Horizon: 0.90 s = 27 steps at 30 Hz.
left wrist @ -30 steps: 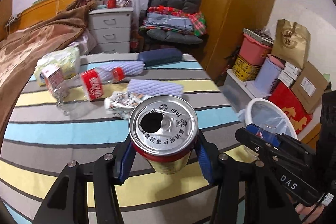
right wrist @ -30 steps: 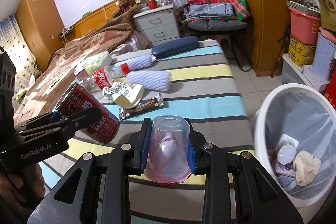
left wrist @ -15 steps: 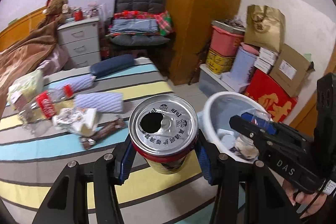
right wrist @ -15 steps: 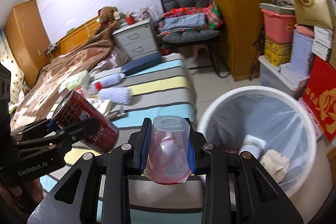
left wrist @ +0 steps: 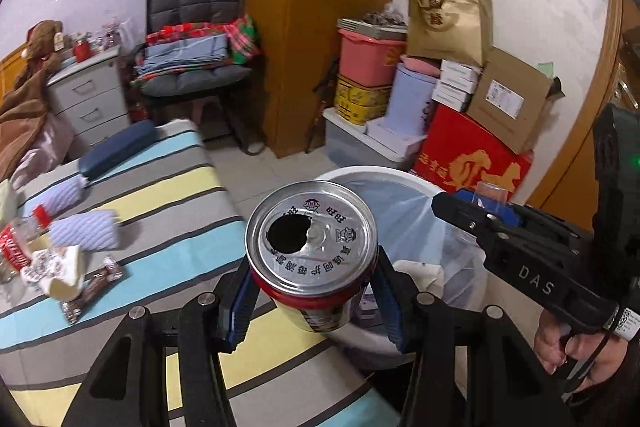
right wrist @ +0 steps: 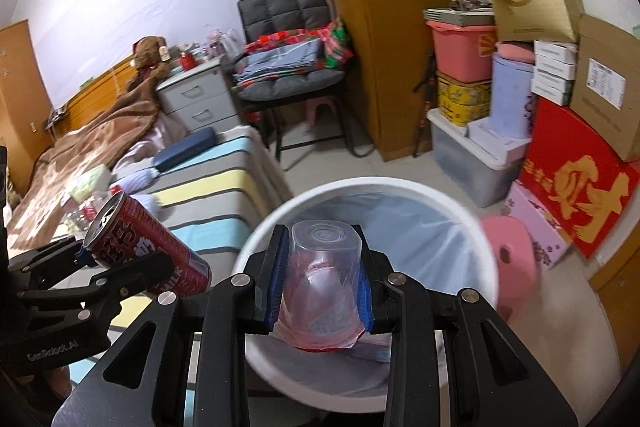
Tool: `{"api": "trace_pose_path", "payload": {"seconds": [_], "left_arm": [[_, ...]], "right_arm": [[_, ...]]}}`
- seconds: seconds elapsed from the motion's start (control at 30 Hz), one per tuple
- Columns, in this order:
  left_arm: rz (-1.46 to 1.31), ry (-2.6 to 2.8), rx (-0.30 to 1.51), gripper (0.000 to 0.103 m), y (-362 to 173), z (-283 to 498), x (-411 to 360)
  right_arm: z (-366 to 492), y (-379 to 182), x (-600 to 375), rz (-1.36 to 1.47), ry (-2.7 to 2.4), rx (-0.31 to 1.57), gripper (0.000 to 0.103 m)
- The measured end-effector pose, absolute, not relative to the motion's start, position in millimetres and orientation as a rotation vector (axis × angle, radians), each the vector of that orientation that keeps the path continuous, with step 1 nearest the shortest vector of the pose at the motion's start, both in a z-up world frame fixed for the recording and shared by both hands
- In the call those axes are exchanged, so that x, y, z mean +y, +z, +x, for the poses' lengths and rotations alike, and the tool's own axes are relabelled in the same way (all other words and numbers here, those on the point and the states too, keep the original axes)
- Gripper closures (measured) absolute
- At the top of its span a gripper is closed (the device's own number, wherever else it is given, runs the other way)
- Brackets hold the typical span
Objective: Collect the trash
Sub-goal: 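Carry the red can and clear cup over the trash bin with both tools, then open both tools to drop the can and cup into the bin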
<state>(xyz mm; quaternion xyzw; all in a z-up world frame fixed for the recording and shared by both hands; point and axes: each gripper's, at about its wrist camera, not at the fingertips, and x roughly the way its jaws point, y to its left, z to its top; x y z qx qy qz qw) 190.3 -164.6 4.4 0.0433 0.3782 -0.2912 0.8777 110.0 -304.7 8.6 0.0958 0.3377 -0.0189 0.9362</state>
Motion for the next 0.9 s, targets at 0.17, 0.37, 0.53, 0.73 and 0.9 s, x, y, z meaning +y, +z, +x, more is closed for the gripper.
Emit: {"api": "trace_pose_path", "payload": {"seconds": [0.17, 0.37, 0.53, 0.73, 0.9], "left_arm": [[0.102, -0.644, 0.809, 0.050, -3.7, 194.0, -188.4], [0.133, -0.657, 0.837, 0.050, -18.9, 197.9, -210.5], [0.127, -0.682, 0.877, 0.049, -30.9, 200.6, -221.2], [0.129, -0.695, 0.874, 0.048, -34.5, 199.5, -229.0], [0.116, -0.686, 0.858, 0.041, -30.1, 200.1, -224.6]], "right_arm": [[110.5, 1.9, -321.1, 0.200, -0.073, 0.716, 0.072], [115.9, -12.5, -336.4, 0.212, -0.087, 0.766, 0.072], [118.9, -22.9, -343.7, 0.201, -0.092, 0.799, 0.072], [121.7, -27.8, -349.3, 0.190, -0.082, 0.821, 0.072], [121.1, -27.7, -352.6, 0.197, -0.100, 0.819, 0.054]]}}
